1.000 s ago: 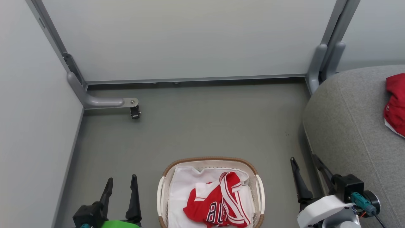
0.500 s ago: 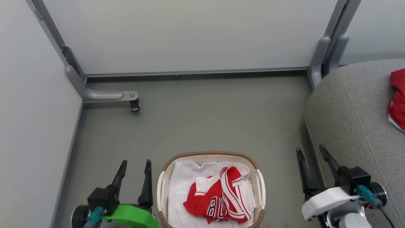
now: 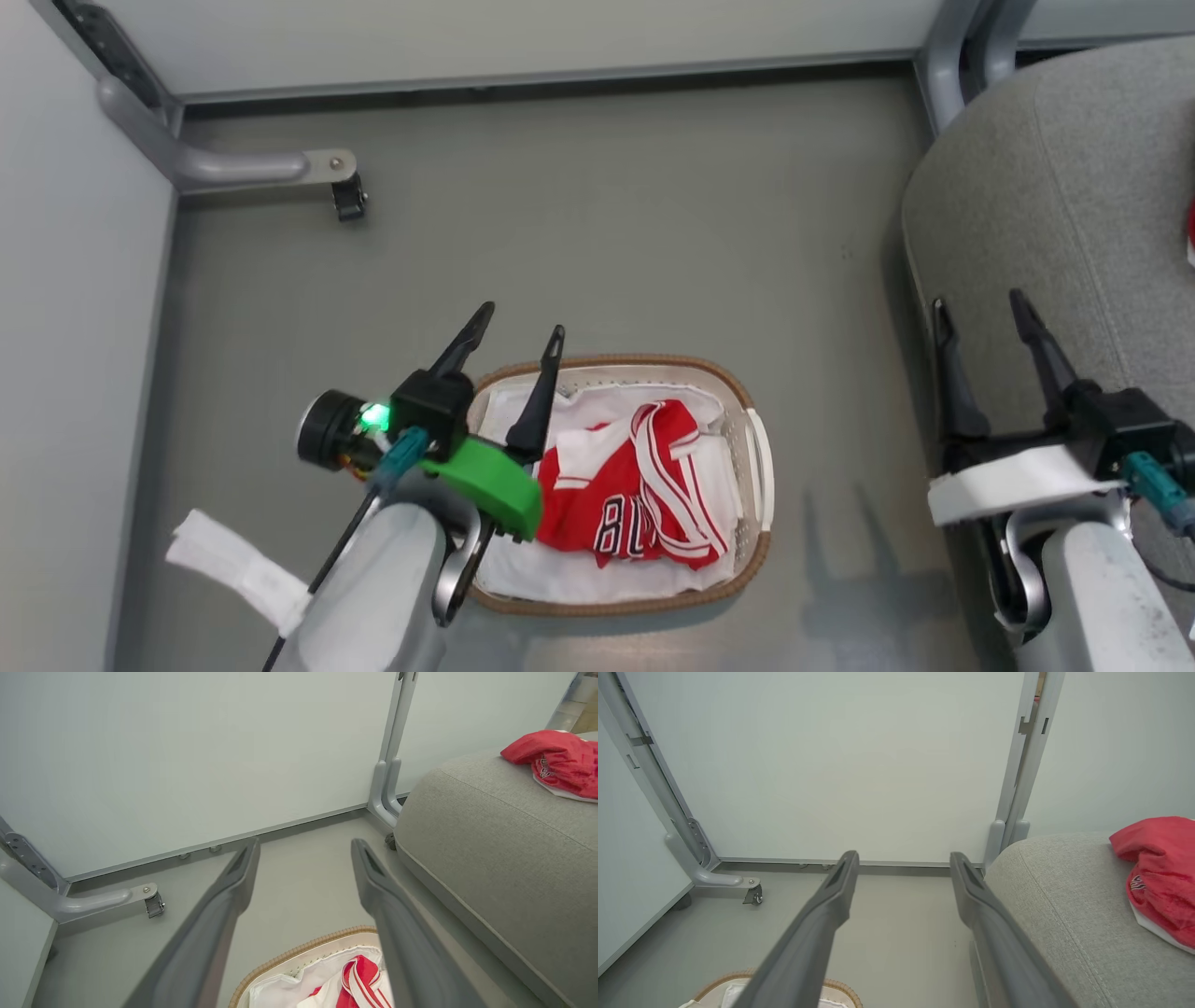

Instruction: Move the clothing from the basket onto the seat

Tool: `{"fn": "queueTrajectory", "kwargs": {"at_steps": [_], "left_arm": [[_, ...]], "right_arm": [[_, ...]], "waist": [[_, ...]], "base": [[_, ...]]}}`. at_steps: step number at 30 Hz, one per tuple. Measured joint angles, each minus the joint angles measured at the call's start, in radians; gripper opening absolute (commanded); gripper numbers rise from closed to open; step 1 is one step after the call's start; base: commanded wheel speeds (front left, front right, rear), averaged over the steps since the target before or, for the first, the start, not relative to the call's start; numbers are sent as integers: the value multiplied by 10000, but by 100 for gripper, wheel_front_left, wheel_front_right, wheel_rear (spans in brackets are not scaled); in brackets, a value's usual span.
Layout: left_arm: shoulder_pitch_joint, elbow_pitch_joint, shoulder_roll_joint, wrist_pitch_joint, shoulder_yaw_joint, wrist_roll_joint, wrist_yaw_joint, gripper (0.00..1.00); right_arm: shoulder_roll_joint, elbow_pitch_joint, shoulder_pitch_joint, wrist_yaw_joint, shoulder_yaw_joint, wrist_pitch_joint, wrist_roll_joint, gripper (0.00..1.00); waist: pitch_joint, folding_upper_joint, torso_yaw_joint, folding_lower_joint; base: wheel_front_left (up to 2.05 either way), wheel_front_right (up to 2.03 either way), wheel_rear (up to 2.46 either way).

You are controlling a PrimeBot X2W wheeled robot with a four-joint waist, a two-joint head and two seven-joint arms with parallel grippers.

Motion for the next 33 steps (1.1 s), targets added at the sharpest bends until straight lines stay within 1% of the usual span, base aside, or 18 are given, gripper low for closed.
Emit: {"fn": "queueTrajectory", "kwargs": {"at_steps": [6, 12, 16, 18, 23, 30, 33], "left_arm": [[-1424, 1498, -10, 525, -1149, 96, -52, 100], [-2548, 3306, -13, 1070, -2224, -347, -84, 100], [-3173, 4111, -17, 1133, -2642, -732, -84, 100], [-3467, 4429, -17, 1116, -2955, -663, -84, 100], [-4033, 5141, -31, 1108, -3289, -667, -21, 100], [-4882, 6387, 15, 1212, -3137, -731, 571, 100], [-5214, 6819, 140, 1135, -2840, -940, 1012, 100]], "right_arm": [[-4, -782, -734, 0, -69, 0, -90, 100], [-17, -1605, -1190, 0, -102, 0, 69, 100], [-13, -1860, -1482, 0, 84, 0, 299, 100], [-15, -1969, -1640, 0, 228, 0, 564, 100], [-13, -2380, -2066, 0, 571, 0, 677, 100], [-17, -2805, -2539, 0, 809, 0, 1170, 100], [-15, -2915, -2582, 0, 913, 0, 1289, 100]], "waist": [[1204, 0, -430, 0], [2543, 0, -956, 0], [3424, 0, -1301, 0], [3827, 0, -1478, 0], [4766, 0, -1964, 1], [5873, 0, -2706, 1], [6256, 0, -3059, 2]], "base": [[0, 0, 0], [0, 0, 0], [0, 0, 0], [0, 0, 0], [0, 0, 0], [0, 0, 0], [0, 0, 0]]}}
